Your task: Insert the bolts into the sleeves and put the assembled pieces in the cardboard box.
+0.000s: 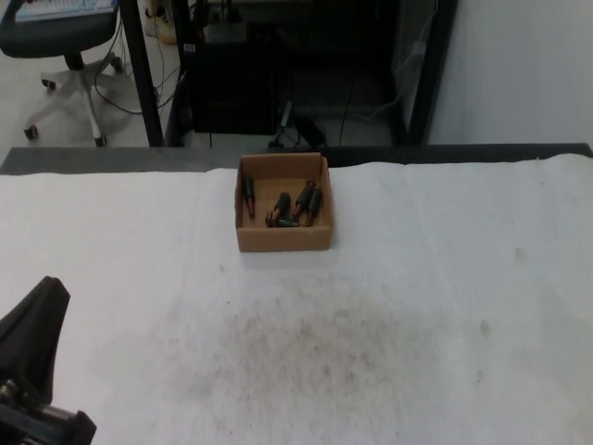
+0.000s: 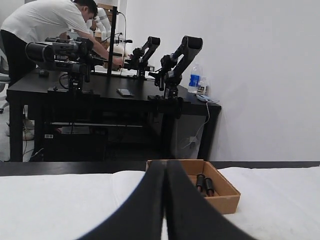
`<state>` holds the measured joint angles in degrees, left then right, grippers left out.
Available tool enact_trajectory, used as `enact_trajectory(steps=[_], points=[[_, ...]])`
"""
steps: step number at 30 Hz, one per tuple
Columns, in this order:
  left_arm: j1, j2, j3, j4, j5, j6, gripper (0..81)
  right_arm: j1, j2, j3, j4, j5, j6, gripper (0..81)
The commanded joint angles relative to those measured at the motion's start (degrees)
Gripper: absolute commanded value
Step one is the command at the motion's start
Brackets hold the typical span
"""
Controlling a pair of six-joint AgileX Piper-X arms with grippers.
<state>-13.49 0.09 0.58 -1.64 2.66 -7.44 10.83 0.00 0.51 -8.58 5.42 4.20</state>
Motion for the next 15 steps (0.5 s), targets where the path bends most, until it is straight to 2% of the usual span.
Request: enact_trajectory(steps=[1,8,12,15], points=[[-0.19,-0.09,-0.58,-0.68,-0.17,-0.35,0.3,-0.03,0.00,-0.51,-0.58,0.30,-0.38,0.8],[-0.19,-0.09,-0.58,1.64,-0.91,0.28,0.3,-0.03,0.00,-0.51,1.73,2.80,-3.43,0.8],[-0.19,-0.09,-0.58,10.28,-0.91,8.51,0.3,-0.03,0.00,-0.51,12.69,2.80,-4.20,0.8],[-0.19,-0.09,-0.58,16.19,-2.21,10.93,0.3,-0.03,0.00,-0.51,19.99,2.80,-4.20,0.8]])
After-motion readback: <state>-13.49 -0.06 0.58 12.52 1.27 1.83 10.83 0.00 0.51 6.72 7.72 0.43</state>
